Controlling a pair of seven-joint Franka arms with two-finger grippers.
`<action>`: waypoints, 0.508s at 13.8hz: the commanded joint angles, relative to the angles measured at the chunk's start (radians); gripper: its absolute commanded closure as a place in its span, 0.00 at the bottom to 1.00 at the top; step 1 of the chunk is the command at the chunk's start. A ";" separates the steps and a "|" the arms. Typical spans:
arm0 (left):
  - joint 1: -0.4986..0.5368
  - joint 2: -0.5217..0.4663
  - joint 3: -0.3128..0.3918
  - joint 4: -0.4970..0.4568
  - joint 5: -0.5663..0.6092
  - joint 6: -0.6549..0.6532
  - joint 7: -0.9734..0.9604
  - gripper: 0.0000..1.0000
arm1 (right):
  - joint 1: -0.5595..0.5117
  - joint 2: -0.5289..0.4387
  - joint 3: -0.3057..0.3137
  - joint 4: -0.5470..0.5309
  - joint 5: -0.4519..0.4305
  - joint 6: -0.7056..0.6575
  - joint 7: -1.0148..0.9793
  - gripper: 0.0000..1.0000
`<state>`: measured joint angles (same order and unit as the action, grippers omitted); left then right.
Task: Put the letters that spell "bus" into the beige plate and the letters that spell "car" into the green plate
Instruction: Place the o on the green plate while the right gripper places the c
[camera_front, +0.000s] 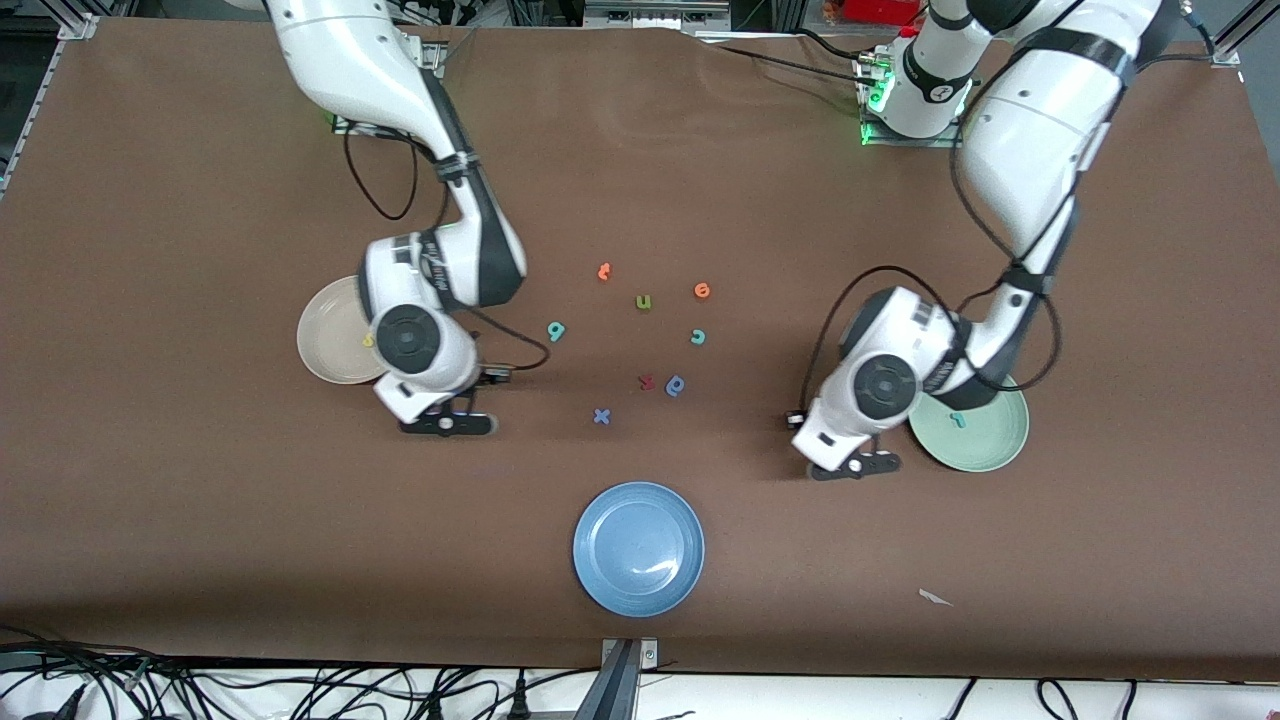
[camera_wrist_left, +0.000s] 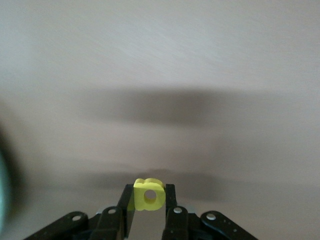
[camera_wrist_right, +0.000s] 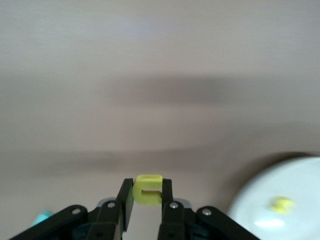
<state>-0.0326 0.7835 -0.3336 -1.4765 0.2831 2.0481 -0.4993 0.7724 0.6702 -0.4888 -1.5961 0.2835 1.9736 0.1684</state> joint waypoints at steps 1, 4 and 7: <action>0.086 -0.062 -0.004 -0.030 0.021 -0.080 0.251 0.80 | 0.004 -0.110 -0.071 -0.221 0.014 0.023 -0.182 0.91; 0.173 -0.083 -0.008 -0.079 0.122 -0.078 0.402 0.80 | 0.004 -0.217 -0.143 -0.443 0.011 0.083 -0.303 0.91; 0.253 -0.119 -0.015 -0.174 0.192 -0.010 0.501 0.80 | 0.004 -0.225 -0.188 -0.595 0.014 0.219 -0.425 0.68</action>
<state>0.1696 0.7284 -0.3321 -1.5433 0.4243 1.9824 -0.0592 0.7601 0.5021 -0.6640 -2.0586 0.2841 2.0925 -0.1985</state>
